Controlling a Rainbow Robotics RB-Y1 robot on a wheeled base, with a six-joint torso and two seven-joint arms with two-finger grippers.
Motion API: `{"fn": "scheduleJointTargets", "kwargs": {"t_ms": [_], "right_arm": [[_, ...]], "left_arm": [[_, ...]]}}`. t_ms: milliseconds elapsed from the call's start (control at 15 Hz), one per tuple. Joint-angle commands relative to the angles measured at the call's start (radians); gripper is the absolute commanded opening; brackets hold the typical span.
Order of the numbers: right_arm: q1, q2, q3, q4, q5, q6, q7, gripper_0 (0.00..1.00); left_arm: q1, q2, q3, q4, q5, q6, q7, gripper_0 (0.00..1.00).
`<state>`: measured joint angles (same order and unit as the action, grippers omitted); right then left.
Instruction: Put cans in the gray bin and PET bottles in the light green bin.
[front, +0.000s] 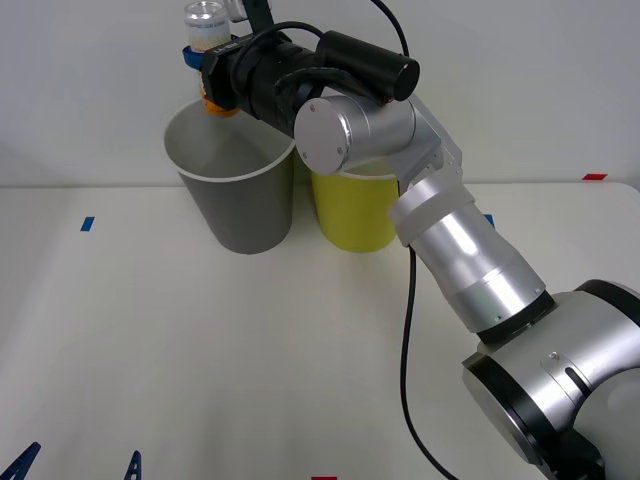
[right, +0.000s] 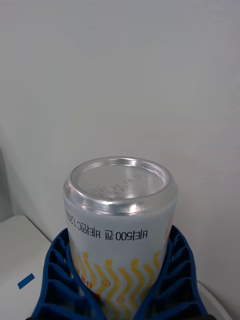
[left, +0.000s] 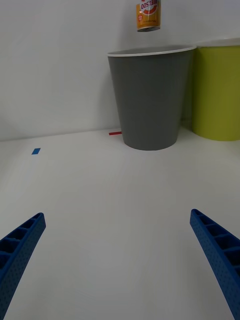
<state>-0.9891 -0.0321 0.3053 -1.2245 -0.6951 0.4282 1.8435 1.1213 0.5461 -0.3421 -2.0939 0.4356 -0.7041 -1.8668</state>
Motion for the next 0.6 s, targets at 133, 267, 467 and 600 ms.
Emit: {"fn": "scheduleJointTargets", "kwargs": {"t_ms": [133, 267, 467, 600], "right_arm": [[0.0, 0.017, 0.0, 0.0, -0.006, -0.016, 0.002, 0.75], [-0.002, 0.034, 0.0, 0.0, -0.044, -0.048, 0.003, 1.0], [0.0, 0.043, 0.001, 0.0, -0.027, -0.051, 0.023, 1.0], [0.0, 0.047, -0.002, 0.0, -0.017, -0.06, 0.034, 1.0]], "left_arm": [[0.0, 0.0, 0.0, 0.0, 0.0, 0.0, 0.0, 1.0], [0.0, 0.0, 0.0, 0.0, 0.0, 0.0, 0.0, 1.0], [0.0, 0.0, 0.0, 0.0, 0.0, 0.0, 0.0, 1.0], [0.0, 0.0, 0.0, 0.0, 0.0, 0.0, 0.0, 1.0]]}}
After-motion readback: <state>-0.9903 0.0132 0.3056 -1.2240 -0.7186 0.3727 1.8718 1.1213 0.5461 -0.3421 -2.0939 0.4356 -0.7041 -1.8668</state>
